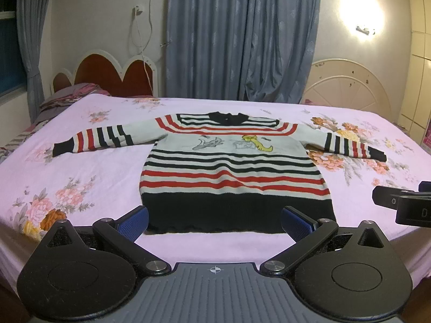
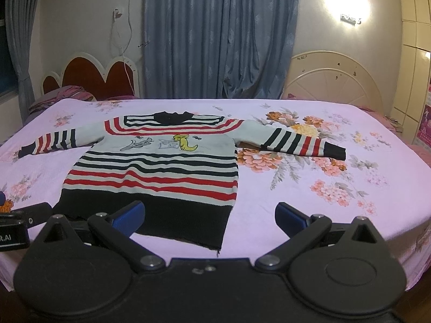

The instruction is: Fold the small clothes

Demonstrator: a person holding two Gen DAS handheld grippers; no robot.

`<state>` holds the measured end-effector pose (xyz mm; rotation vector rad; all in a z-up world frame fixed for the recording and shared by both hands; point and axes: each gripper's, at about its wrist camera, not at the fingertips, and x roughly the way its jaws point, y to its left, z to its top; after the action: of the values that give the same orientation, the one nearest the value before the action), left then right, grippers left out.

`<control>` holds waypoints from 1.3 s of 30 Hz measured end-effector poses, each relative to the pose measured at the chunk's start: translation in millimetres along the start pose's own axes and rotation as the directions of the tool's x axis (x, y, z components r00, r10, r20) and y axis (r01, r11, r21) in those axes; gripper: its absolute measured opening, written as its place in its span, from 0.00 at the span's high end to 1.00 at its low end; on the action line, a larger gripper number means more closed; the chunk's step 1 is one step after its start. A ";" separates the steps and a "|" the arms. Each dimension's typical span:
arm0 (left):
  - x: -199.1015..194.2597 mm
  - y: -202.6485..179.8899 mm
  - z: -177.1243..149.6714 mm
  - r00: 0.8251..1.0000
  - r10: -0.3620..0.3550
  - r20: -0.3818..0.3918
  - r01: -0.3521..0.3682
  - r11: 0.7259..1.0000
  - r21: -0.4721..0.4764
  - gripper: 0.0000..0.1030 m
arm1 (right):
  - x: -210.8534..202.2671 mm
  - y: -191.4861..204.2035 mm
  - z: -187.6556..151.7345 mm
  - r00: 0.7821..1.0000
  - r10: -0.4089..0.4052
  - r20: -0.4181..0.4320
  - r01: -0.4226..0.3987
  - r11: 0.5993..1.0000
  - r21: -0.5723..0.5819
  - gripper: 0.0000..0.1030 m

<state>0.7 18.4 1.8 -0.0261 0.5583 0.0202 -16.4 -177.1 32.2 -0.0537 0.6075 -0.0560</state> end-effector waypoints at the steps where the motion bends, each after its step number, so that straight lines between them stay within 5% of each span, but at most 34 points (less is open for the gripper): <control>1: -0.1 -0.1 -0.2 1.000 0.000 0.000 0.000 1.000 0.000 0.00 | -1.1 0.5 0.3 1.000 0.000 0.001 0.000 1.000 -0.001 0.01; 21: 5.7 0.2 2.4 1.000 -0.004 0.001 0.004 1.000 0.008 0.00 | -0.7 -2.8 3.8 1.000 -0.011 0.008 0.011 1.000 0.016 0.01; 33: 59.6 11.9 40.9 1.000 0.004 0.013 -0.004 1.000 -0.001 0.00 | 44.0 -10.5 34.2 0.997 -0.071 0.031 0.069 0.996 0.054 0.01; 39: 100.5 17.7 66.4 0.998 -0.056 0.043 0.056 0.998 0.003 0.00 | 80.9 -11.6 53.7 0.995 -0.099 0.032 0.097 0.993 0.067 0.01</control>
<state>120.5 39.3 4.5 -0.0391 0.5142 -0.0343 80.1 -192.4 31.0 -0.0215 0.5674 -0.1696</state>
